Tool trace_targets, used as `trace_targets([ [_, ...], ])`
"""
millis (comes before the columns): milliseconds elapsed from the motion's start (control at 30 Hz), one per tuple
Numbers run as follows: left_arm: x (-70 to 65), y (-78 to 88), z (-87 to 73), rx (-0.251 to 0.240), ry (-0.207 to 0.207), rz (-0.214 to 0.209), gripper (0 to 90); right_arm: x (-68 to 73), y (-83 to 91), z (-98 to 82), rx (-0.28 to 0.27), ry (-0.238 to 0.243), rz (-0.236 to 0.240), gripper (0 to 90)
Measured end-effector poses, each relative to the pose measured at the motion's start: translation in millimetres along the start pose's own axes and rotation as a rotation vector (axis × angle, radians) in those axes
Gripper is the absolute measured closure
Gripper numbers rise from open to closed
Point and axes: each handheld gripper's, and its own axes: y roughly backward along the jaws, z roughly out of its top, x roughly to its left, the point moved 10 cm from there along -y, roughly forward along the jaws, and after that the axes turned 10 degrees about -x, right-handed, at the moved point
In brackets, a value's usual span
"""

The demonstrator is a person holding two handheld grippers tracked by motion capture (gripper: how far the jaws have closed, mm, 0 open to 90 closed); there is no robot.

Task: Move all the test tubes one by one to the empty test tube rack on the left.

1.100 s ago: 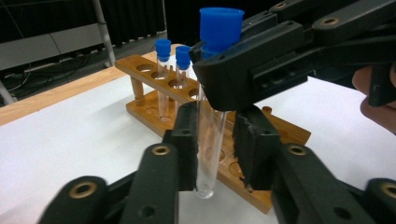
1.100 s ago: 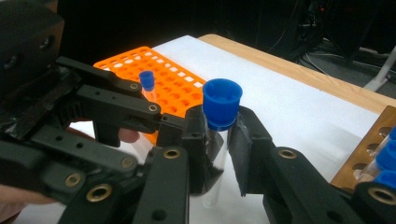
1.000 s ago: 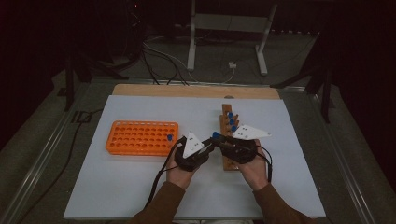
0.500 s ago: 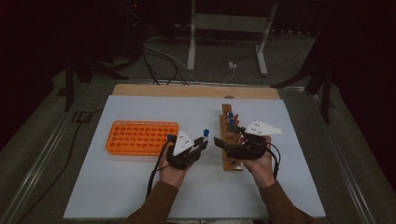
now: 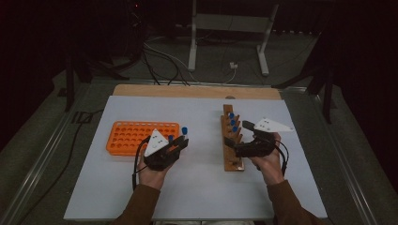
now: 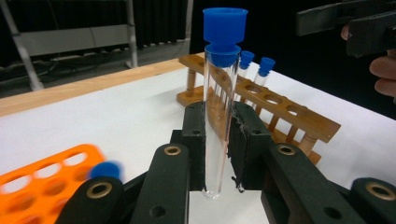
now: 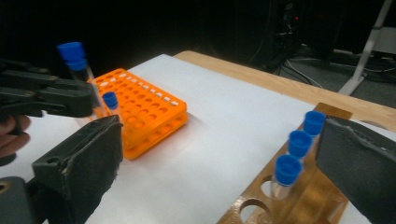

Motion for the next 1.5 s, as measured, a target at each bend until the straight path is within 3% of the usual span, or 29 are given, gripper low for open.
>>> trace_targets([
  [367, 35.5, 24.9, -6.7, 0.001, 0.001, 0.064, 78.3, -14.2, 9.4, 1.9, -0.013, -0.018, -0.035, 0.9],
  [700, 64.1, 21.4, -25.6, 0.03, -0.002, 0.16, 78.2, -16.6, 11.1, 0.0, -0.002, -0.004, -0.039, 0.9],
  [900, 68.3, 13.2, -40.5, 0.076, -0.013, 0.176, 78.2, -14.3, 9.3, -2.4, 0.007, 0.006, -0.03, 0.9],
  [1000, 70.0, 11.6, -49.1, 0.115, 0.004, 0.176, 78.2, -14.1, 8.8, -4.1, 0.012, 0.005, -0.026, 0.9],
  [1100, 69.3, 10.2, -57.3, 0.168, -0.01, 0.178, 78.2, -12.4, 8.3, -5.4, 0.021, 0.016, -0.015, 0.9],
  [1233, 69.9, 11.4, -60.8, 0.195, 0.001, 0.174, 78.4, -10.8, 8.2, -6.5, 0.034, 0.036, -0.017, 0.9],
  [1333, 69.0, 11.9, -69.7, 0.251, -0.019, 0.174, 78.5, -12.4, 8.0, -7.5, 0.039, 0.039, -0.023, 0.9],
  [1500, 69.5, 11.4, -71.0, 0.252, 0.0, 0.174, 78.5, -15.7, 9.1, -7.2, 0.035, 0.027, -0.029, 0.9],
])
